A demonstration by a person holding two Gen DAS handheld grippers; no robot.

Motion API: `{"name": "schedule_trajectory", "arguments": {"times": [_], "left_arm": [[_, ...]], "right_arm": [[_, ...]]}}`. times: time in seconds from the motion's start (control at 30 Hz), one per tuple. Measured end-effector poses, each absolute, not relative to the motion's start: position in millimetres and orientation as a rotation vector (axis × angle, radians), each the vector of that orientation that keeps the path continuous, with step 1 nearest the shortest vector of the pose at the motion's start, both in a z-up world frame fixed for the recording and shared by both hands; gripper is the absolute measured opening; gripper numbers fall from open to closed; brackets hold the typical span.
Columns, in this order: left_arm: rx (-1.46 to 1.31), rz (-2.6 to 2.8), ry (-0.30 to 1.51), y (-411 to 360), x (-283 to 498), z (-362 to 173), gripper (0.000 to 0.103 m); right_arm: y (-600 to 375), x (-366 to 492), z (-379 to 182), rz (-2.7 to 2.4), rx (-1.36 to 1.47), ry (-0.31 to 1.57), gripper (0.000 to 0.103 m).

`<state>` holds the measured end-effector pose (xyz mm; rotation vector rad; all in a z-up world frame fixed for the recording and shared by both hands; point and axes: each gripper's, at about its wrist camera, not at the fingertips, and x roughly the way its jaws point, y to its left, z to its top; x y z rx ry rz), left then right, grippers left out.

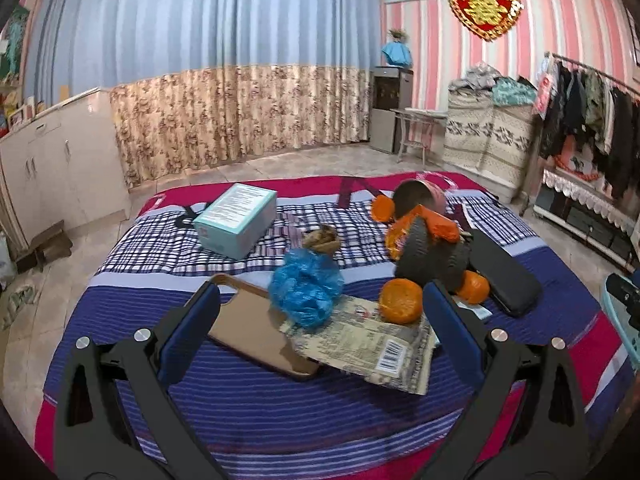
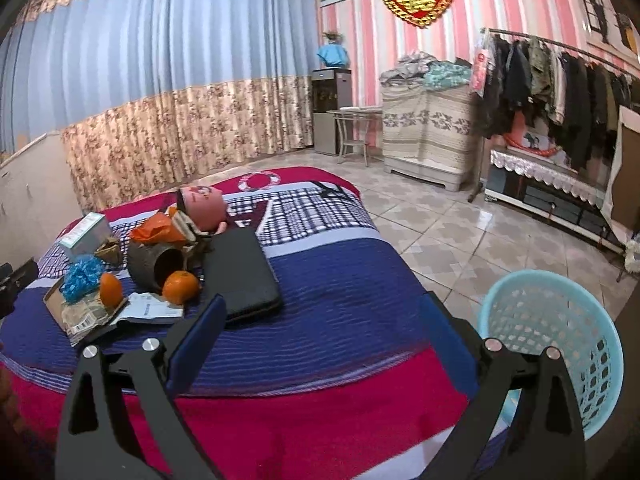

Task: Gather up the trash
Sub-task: 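Move both tools back over the bed toward the remaining items, then grasp the blue plastic bag with the left tool while the right tool grasps the orange peel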

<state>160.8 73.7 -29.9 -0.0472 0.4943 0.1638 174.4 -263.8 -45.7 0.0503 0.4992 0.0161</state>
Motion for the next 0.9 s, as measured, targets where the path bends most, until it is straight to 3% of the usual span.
{"name": "schedule_trajectory", "arguments": {"times": [0.33,0.9], "left_arm": [[-0.047,0.223,0.508,111,159,-38,0.098],[-0.006,0.159,0.640,109,220,-72,0.098]], "right_arm": [[-232,204,-22,0.063,-0.068,0.476,0.095],[-200,225,-65,0.124,-0.054,0.581,0.097]]}}
